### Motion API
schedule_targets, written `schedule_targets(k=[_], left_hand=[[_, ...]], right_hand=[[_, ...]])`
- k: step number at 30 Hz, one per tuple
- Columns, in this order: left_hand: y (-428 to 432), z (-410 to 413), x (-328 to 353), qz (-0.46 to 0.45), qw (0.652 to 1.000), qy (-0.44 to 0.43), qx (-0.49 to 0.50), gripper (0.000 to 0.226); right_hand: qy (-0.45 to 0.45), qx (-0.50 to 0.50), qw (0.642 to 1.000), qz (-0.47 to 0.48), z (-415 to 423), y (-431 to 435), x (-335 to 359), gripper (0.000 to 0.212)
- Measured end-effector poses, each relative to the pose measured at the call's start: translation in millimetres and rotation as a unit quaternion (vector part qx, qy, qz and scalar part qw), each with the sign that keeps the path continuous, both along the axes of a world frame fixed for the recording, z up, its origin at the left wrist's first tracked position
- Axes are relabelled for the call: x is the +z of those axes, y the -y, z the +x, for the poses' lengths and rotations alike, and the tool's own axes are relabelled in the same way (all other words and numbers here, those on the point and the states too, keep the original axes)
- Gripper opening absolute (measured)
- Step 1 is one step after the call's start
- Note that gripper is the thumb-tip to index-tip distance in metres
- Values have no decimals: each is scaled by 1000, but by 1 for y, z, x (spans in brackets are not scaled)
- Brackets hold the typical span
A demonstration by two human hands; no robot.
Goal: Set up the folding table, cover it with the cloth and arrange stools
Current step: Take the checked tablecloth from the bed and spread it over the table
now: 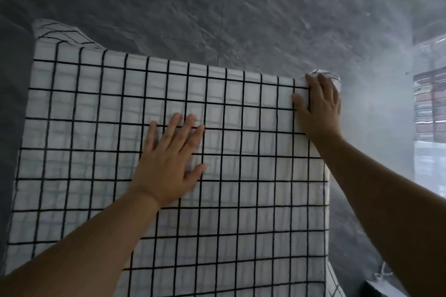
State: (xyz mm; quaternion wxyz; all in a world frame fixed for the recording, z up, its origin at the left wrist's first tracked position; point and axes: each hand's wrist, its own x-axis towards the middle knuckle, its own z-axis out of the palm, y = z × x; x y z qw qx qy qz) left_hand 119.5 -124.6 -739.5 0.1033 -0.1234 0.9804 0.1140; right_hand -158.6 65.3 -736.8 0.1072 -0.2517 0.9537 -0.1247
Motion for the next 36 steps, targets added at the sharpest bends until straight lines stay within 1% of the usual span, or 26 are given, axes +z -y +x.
schedule_targets(k=[3, 5, 6, 7, 8, 11, 12, 14, 16, 18, 19, 21, 23, 24, 26, 28, 30, 32, 35, 36], left_hand=[[0, 0, 0, -1, 1000, -3, 0, 73], [0, 0, 0, -9, 1000, 0, -4, 73], [-1, 1, 0, -15, 1000, 1, -7, 73], [-1, 1, -1, -18, 1000, 1, -7, 73], [-1, 1, 0, -18, 1000, 1, -7, 74], [-2, 0, -1, -17, 1000, -9, -3, 77], [-3, 0, -2, -12, 1000, -18, -2, 78], [-4, 2, -4, 4, 999, -47, -4, 78], [-4, 5, -4, 4, 995, -96, -30, 70], [-9, 4, 3, -17, 984, -155, -87, 51], [-15, 5, 7, -12, 976, -181, -122, 42], [-35, 12, 19, 52, 960, -196, -193, 37], [-64, 34, 29, 113, 947, -156, -257, 40], [-80, 51, 29, 123, 942, -122, -286, 45], [-109, 90, 22, 101, 935, -45, -338, 59], [-124, 119, 10, 60, 930, 4, -363, 69], [-131, 133, 3, 35, 931, 19, -363, 74], [-132, 135, -1, 28, 935, 19, -352, 76], [-131, 133, -1, 23, 933, -10, -358, 80], [-130, 134, -1, 25, 930, -26, -365, 80]], right_hand=[[45, -58, 995, -64, -16, -4, -4, 60], [102, -114, 983, -101, -23, -6, -5, 66], [119, -136, 978, -103, -23, -7, -5, 70], [117, -148, 977, -96, -19, -9, -5, 73], [94, -149, 981, -86, -12, -13, -3, 73], [1, -99, 994, -48, 36, -31, 4, 68], [-11, -79, 996, -33, 57, -41, 6, 66], [-5, -72, 997, -21, 102, -64, 10, 66], [7, -95, 995, -32, 148, -92, 17, 67], [20, -121, 991, -52, 190, -122, 26, 65], [38, -148, 986, -63, 209, -136, 29, 64], [76, -228, 967, -89, 242, -164, 32, 61], [95, -291, 946, -103, 271, -186, 31, 59], [103, -306, 941, -102, 284, -193, 31, 59], [119, -306, 940, -89, 305, -203, 25, 58], [118, -298, 944, -76, 317, -206, 20, 59], [97, -298, 946, -80, 321, -207, 17, 60], [90, -299, 946, -88, 321, -207, 14, 60], [87, -297, 947, -81, 322, -214, 9, 62], [72, -290, 952, -69, 324, -216, 9, 64]])
